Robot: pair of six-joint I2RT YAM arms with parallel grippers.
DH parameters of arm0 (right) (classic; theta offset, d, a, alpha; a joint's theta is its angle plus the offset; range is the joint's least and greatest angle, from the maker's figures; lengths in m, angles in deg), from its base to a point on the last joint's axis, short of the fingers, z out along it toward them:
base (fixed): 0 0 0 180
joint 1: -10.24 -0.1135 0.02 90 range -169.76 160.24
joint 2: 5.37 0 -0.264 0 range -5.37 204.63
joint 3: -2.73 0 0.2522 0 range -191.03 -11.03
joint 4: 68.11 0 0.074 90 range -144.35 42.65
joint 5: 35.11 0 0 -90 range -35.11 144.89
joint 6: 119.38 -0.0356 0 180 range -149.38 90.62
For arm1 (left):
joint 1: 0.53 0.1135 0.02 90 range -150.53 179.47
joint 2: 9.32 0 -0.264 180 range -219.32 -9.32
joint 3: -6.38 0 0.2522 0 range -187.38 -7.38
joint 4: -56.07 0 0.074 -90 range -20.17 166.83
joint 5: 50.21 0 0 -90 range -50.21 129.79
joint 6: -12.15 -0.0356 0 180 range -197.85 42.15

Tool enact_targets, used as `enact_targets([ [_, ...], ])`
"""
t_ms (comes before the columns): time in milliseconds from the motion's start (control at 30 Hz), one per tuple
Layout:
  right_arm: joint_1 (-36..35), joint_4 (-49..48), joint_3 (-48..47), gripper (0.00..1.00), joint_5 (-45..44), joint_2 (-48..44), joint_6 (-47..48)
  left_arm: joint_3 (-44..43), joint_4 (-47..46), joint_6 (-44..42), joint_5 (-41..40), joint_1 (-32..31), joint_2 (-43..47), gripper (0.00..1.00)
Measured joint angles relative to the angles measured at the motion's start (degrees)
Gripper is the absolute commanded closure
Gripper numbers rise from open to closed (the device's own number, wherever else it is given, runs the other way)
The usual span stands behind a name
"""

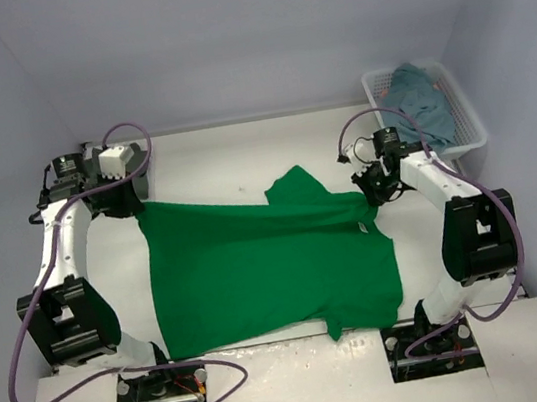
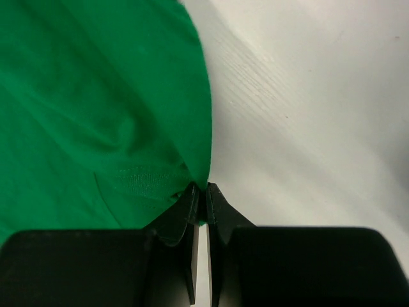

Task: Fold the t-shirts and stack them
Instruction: Flatten the tshirt out

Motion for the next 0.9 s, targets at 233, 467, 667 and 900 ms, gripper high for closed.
enact_targets([
  [233, -6.5, -1.6, 5.4, 0.94, -4.0, 2.3, 1.9, 0.0, 1.3, -0.9, 3.8, -1.7, -5.0, 1.00],
  [467, -14.4, -3.0, 10.3, 0.55, -10.2, 3.2, 3.5, 1.0, 5.2, -3.5, 6.8, -4.3, -4.1, 1.00],
  [667, -14.6, -3.2, 9.6, 0.43, -12.8, 3.1, 2.4, 3.0, 6.3, -4.0, 7.6, -4.3, -1.2, 1.00],
  [900, -14.8, -1.3, 8.1, 0.41, -14.5, 1.3, 0.9, 5.9, 6.1, -4.8, 7.6, -4.3, -0.3, 1.00],
])
